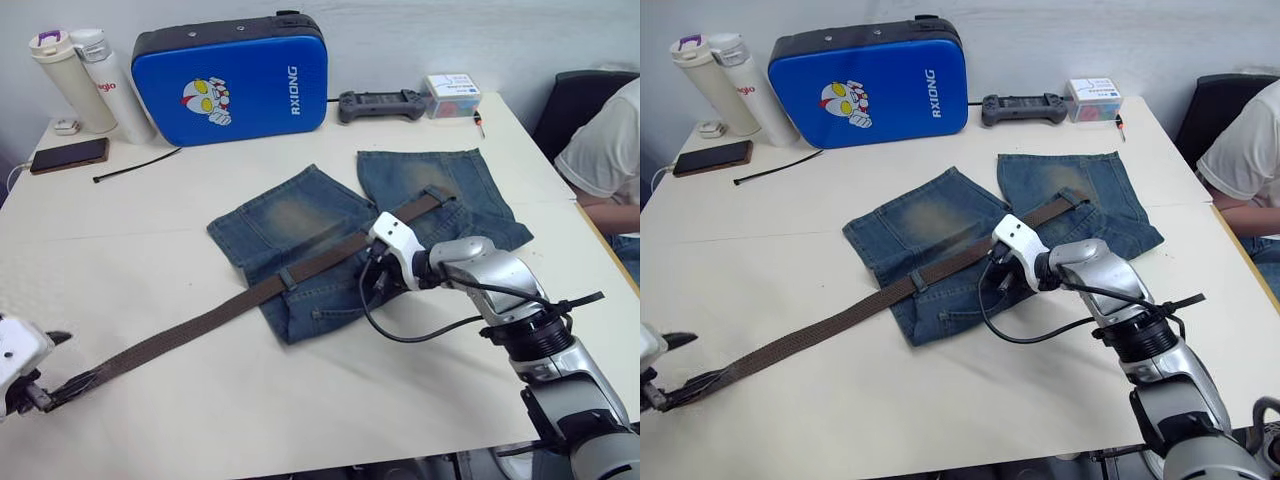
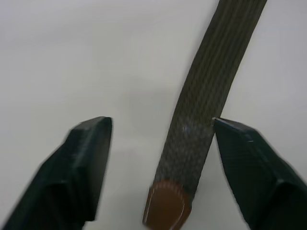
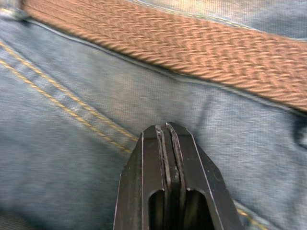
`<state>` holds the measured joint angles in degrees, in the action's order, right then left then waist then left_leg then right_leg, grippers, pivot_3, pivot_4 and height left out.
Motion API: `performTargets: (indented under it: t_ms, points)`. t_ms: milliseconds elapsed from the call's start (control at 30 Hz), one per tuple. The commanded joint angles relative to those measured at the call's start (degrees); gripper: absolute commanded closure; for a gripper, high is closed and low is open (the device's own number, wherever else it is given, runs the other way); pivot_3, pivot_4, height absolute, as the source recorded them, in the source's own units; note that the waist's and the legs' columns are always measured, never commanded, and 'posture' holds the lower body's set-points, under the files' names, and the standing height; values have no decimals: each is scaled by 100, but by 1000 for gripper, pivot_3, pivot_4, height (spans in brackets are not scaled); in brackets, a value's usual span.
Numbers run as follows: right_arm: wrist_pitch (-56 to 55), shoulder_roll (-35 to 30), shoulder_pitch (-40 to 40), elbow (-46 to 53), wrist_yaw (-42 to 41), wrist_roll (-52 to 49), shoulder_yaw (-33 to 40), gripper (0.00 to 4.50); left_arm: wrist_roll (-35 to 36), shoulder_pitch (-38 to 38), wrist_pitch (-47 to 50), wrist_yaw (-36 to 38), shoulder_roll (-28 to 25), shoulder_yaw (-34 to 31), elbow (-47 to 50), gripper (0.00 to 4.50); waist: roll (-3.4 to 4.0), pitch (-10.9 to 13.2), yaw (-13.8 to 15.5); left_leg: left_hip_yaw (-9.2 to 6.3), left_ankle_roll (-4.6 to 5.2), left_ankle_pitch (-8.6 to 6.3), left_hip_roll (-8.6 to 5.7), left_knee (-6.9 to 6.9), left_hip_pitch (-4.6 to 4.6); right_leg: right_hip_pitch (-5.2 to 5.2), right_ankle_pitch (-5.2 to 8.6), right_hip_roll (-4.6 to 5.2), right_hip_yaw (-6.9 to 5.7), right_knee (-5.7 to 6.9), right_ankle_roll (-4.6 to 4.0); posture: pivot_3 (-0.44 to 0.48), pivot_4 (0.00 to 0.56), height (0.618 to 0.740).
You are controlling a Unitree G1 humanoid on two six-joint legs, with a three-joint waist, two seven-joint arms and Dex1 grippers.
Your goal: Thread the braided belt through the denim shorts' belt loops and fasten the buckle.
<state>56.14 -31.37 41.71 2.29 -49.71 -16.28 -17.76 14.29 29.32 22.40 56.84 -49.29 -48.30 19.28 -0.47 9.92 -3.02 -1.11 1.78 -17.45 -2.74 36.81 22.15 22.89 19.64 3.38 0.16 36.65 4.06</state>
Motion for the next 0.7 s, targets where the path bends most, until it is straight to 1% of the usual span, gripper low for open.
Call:
performTargets:
  t_ms: [33, 100, 167, 233, 300, 367, 400, 433, 467, 500, 533, 633, 700]
  points:
    - [326, -129, 139, 515, -317, -610, 595, 4500, 862, -525, 531, 100, -252, -167, 569, 39, 6, 7, 20, 0, 0, 0, 0, 0, 2, 0, 0, 0, -1, 1, 0, 0, 150, 740]
    - [499, -200, 225, 630, -403, -855, 827, 4500, 1185, -840, 819, 89, -366, 20, 841, 39, 7, 8, 52, 0, 0, 0, 0, 7, 7, 3, -1, 1, -1, 2, 3, 0, 150, 740]
    - [637, -324, 249, 817, -510, -1107, 1029, 4500, 1535, -1313, 1105, -25, -503, 508, 1146, 39, 11, 10, 95, 0, 0, 0, -1, 11, 7, 2, -2, 1, -1, 4, 3, 0, 150, 740]
    - [729, -441, 237, 975, -578, -1288, 1154, 4500, 1763, -1759, 1366, -172, -623, 1151, 1455, 39, 14, 12, 139, 1, 0, 0, -1, 13, 6, 2, -2, 1, -1, 5, 4, 0, 150, 740]
    - [726, -638, 172, 1135, -654, -1344, 1144, 4500, 1965, -2277, 1673, -290, -680, 2044, 1768, 39, 15, 13, 148, 0, -1, 0, -1, 11, 6, 0, -2, 0, -2, 5, 4, 0, 150, 740]
    - [769, -888, 36, 1322, -709, -1435, 1210, 4500, 1897, -2962, 1802, -463, -570, 2994, 1836, 39, 18, 15, 175, -1, -2, 0, -2, 14, 6, 0, -3, 0, -2, 7, 5, 0, 150, 740]
    - [794, -972, -16, 1382, -708, -1480, 1251, 4500, 1834, -3214, 1815, -535, -507, 3301, 1811, 39, 19, 15, 168, -1, -5, 2, -3, 17, 10, -1, -5, 0, -2, 4, 9, 0, 150, 740]
    - [873, -1150, -150, 1516, -723, -1556, 1374, 3985, 1672, -3621, 1853, -699, -317, 3795, 1741, 0, 18, 16, 165, -1, -16, 9, -3, 21, 11, 0, -5, -1, -1, 8, 9, 0, 150, 740]
    - [924, -1276, -242, 1611, -724, -1614, 1453, 3823, 1573, -3894, 1884, -819, -196, 4126, 1690, 0, 20, 18, 171, 0, -25, 15, -3, 23, 12, -1, -5, -1, -2, 8, 10, 0, 150, 740]
    - [1003, -1495, -433, 1779, -717, -1688, 1642, 3506, 1367, -4270, 1896, -905, 9, 4648, 1584, 0, 19, 18, 174, 2, -25, 15, -5, 25, 13, 0, -6, -2, 0, 8, 11, 0, 150, 740]
    - [1058, -1645, -565, 1899, -698, -1748, 1772, 3098, 1224, -4526, 1901, -958, 145, 5005, 1505, 0, 18, 19, 194, 0, -26, 16, -4, 26, 15, 0, -6, -4, -2, 10, 12, 0, 150, 740]
    - [1333, -2093, -1031, 2266, -554, -1925, 2279, 1612, 887, -5206, 1943, -1152, 702, 5766, 993, 0, 15, 21, 260, 1, -24, 18, -4, 33, 21, 0, -10, -8, 0, 23, 20, 0, 150, 740]
    - [1516, -2312, -1319, 2485, -439, -2019, 2604, 608, 660, -5500, 1852, -1084, 905, 6186, 639, 0, 10, 23, 283, 3, -24, 19, -2, 37, 21, 0, -10, -16, 6, 22, 21, 0, 150, 740]
